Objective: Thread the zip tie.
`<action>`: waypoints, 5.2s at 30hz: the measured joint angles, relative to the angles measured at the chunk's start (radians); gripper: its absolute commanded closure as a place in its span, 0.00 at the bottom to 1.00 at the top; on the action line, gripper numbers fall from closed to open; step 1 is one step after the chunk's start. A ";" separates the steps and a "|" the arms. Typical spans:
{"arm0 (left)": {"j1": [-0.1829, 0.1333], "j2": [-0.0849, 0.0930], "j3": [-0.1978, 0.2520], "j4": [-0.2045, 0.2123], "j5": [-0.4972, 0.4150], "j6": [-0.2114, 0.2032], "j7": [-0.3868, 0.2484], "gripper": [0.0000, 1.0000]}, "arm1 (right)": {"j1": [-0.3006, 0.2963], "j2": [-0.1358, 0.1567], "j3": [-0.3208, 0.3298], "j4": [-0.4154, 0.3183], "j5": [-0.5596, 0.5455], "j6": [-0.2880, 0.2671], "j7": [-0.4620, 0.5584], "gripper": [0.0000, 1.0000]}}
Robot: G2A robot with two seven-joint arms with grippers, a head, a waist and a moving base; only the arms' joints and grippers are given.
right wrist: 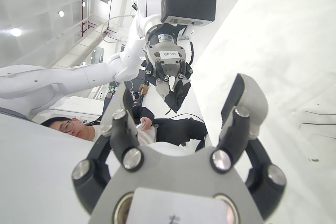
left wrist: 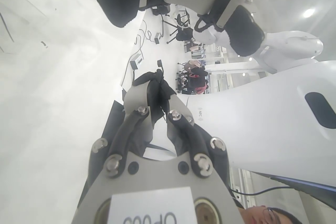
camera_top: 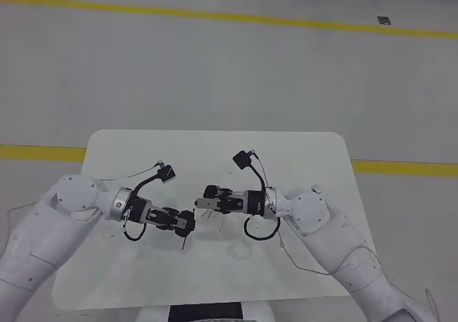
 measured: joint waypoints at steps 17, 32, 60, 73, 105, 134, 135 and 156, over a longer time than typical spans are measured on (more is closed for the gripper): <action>0.000 0.000 0.000 0.000 0.000 0.000 0.000 1.00 | 0.006 -0.004 -0.011 0.001 -0.029 -0.009 0.041 0.72; 0.000 0.000 0.000 0.000 0.000 0.000 0.000 1.00 | -0.007 -0.001 0.000 -0.019 -0.043 -0.009 0.067 0.76; 0.000 0.000 0.000 0.000 0.000 0.000 0.000 1.00 | -0.005 -0.009 -0.008 -0.027 -0.061 -0.009 0.044 0.90; 0.000 0.000 0.000 0.000 0.000 0.000 0.000 1.00 | -0.001 -0.012 -0.011 -0.023 -0.064 -0.009 0.055 0.88; 0.000 0.000 0.000 0.000 0.000 0.000 0.000 0.00 | -0.011 -0.013 0.016 -0.009 -0.043 -0.009 0.037 1.00; 0.104 -0.027 -0.118 0.001 -0.092 0.000 0.278 0.00 | -0.125 -0.019 0.118 0.028 0.167 0.023 -0.230 1.00; 0.111 -0.034 -0.127 -0.002 -0.101 0.000 0.287 0.00 | -0.127 -0.021 0.119 0.031 0.181 0.029 -0.239 1.00; 0.138 -0.081 -0.140 0.008 -0.143 0.000 0.413 0.00 | -0.144 -0.052 0.089 0.042 0.318 0.045 -0.369 1.00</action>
